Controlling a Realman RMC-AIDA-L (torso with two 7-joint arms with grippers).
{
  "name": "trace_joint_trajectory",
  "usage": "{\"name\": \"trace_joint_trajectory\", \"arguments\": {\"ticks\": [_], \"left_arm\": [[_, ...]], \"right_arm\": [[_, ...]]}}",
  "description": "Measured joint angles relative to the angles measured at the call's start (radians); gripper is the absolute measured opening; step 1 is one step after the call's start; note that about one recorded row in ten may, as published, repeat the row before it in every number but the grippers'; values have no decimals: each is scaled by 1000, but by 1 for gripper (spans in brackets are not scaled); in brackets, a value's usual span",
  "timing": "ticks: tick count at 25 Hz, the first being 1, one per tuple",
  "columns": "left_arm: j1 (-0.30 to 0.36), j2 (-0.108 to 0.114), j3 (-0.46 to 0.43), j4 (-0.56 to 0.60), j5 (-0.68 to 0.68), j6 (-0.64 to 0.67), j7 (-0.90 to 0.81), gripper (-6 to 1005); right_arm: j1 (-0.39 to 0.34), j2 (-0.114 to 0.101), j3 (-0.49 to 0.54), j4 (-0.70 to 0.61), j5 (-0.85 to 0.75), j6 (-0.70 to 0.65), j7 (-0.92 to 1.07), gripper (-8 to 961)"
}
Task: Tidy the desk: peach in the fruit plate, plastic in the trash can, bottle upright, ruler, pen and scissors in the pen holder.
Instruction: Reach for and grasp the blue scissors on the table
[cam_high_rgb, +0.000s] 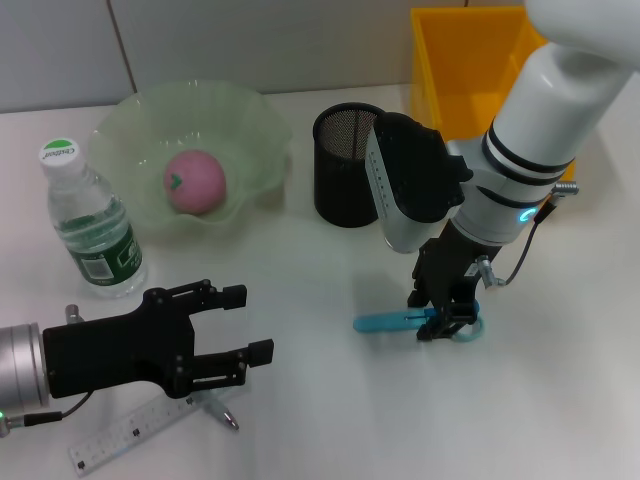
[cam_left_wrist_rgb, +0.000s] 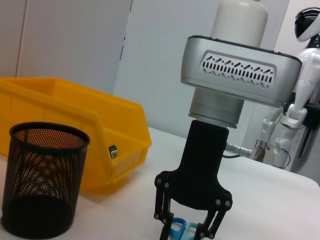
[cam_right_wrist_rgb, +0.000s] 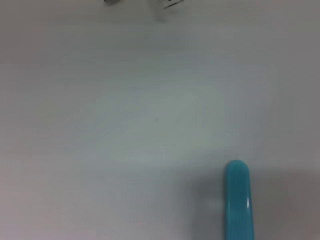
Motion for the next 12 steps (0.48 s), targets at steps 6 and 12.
{"name": "trace_joint_trajectory", "arguments": {"ticks": [6,12], "left_arm": [[0,1,-1,1,-6,1,0,784],[0,1,-2,2,-6,0,1,784]], "right_arm": [[0,0,0,0,-2,1,0,406],[6,-1,-25,0,-4,2,0,408]]}}
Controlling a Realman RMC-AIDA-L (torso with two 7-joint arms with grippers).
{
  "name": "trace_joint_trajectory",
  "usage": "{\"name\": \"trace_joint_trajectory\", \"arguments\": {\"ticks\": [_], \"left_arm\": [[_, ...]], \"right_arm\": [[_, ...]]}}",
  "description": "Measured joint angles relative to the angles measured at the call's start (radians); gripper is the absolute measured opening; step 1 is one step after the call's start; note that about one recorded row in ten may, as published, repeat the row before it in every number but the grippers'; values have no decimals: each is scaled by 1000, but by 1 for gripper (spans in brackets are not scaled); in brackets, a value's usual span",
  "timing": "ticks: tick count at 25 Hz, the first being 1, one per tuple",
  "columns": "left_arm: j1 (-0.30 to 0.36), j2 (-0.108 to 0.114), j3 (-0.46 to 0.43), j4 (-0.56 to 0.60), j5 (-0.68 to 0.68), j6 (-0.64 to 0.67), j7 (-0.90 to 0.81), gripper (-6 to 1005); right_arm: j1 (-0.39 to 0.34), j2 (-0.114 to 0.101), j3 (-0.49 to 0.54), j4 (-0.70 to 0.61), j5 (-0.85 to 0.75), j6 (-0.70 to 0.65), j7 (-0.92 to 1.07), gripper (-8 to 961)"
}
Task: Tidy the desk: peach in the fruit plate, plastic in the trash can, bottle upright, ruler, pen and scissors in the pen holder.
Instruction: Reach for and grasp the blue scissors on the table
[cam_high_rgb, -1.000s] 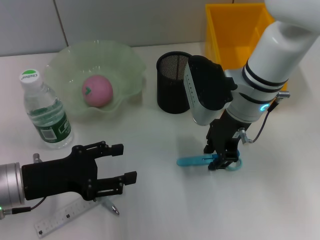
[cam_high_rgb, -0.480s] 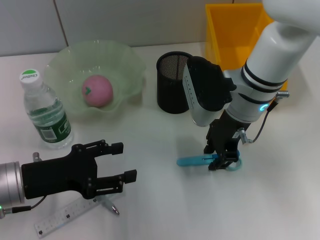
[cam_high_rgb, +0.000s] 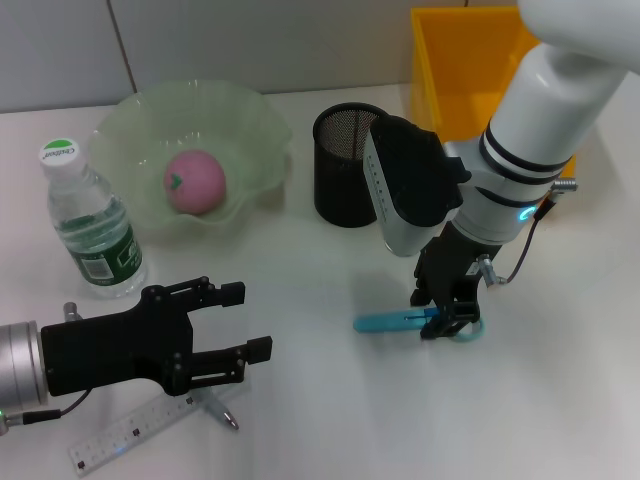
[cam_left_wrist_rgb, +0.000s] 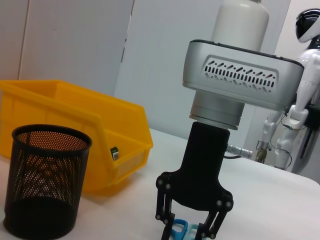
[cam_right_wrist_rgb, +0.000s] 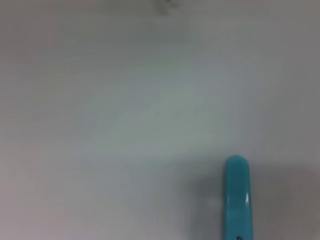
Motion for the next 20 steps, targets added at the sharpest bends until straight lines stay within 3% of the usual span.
{"name": "trace_joint_trajectory", "arguments": {"ticks": [20], "left_arm": [[3,0,0,0,-1,1,-10,784]], "right_arm": [[20,3,-60,1,4,2,2,399]]}}
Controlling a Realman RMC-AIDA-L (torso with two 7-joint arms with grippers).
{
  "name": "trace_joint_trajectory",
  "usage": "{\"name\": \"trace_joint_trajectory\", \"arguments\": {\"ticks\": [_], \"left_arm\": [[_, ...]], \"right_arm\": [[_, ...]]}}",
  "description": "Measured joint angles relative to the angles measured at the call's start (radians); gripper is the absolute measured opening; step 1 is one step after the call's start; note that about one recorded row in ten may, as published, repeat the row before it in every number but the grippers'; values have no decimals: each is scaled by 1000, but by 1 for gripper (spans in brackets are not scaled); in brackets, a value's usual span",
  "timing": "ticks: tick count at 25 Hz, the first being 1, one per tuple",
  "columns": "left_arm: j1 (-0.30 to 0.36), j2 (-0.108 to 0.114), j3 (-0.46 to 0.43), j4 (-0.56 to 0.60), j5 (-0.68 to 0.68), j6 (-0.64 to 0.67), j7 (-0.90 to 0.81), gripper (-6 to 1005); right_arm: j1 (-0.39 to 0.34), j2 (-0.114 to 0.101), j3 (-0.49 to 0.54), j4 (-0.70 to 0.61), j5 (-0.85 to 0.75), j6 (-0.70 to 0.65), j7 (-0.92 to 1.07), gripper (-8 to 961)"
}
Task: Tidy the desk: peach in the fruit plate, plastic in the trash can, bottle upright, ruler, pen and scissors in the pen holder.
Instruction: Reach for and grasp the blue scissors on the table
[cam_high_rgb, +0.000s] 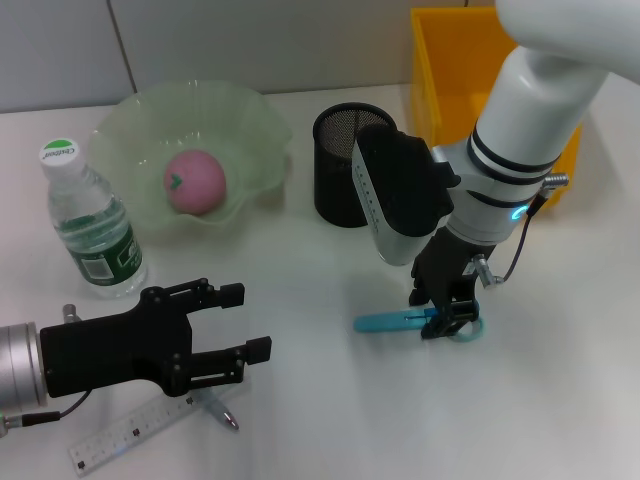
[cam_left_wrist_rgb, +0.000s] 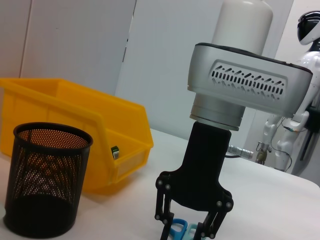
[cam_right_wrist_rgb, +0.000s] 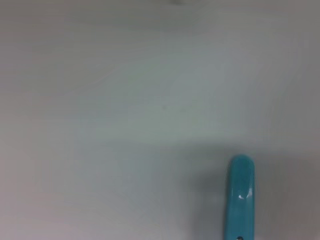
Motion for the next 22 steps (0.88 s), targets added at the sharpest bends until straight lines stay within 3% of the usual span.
{"name": "trace_joint_trajectory", "arguments": {"ticks": [22], "left_arm": [[-6,1,0,2,0,4,-14,774]], "right_arm": [[1,2,-13,0,3,5,1,357]]}}
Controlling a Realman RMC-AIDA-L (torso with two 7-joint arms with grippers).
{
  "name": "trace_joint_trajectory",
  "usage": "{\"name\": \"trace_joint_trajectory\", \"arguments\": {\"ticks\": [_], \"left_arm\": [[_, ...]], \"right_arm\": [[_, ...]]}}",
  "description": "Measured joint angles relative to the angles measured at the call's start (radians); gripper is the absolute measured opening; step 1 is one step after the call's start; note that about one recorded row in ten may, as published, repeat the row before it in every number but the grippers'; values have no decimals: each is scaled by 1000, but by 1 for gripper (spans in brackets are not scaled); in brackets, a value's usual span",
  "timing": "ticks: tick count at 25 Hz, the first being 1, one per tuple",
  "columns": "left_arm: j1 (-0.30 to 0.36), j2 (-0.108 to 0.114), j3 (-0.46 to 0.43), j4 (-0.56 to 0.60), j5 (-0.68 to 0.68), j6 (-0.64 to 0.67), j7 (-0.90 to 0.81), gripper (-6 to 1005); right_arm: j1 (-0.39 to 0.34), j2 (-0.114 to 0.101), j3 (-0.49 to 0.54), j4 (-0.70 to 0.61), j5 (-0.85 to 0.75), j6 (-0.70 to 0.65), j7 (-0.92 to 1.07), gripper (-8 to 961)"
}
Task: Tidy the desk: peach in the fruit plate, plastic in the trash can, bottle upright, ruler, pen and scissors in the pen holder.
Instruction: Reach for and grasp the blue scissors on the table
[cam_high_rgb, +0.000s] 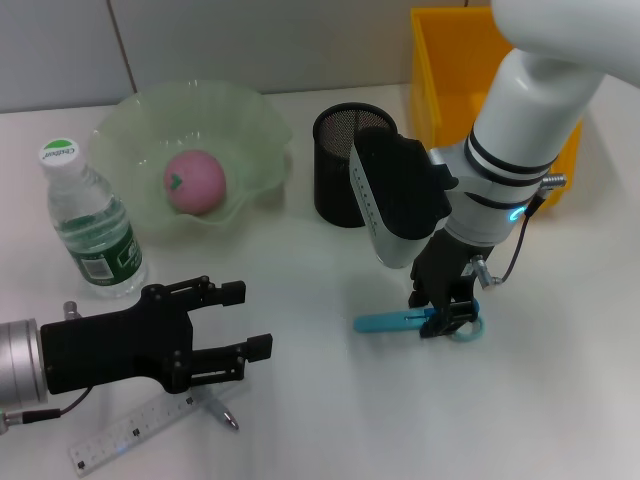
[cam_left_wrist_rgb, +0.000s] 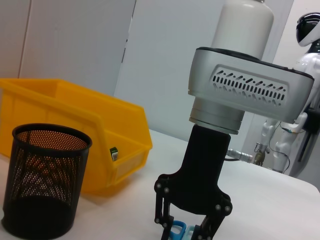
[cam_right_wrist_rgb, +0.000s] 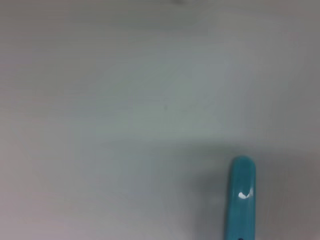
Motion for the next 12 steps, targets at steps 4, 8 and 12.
{"name": "trace_joint_trajectory", "arguments": {"ticks": [4,8,12], "left_arm": [[3,0,0,11,0,1,0,773],[4,0,0,12,0,1,0,771],[4,0,0,12,0,2,-1,770]], "right_arm": [[0,0,0,0,0,0,0,357],[3,0,-1,0,0,1,0,354],[6,0,-2,1,0,2,1,352]]}}
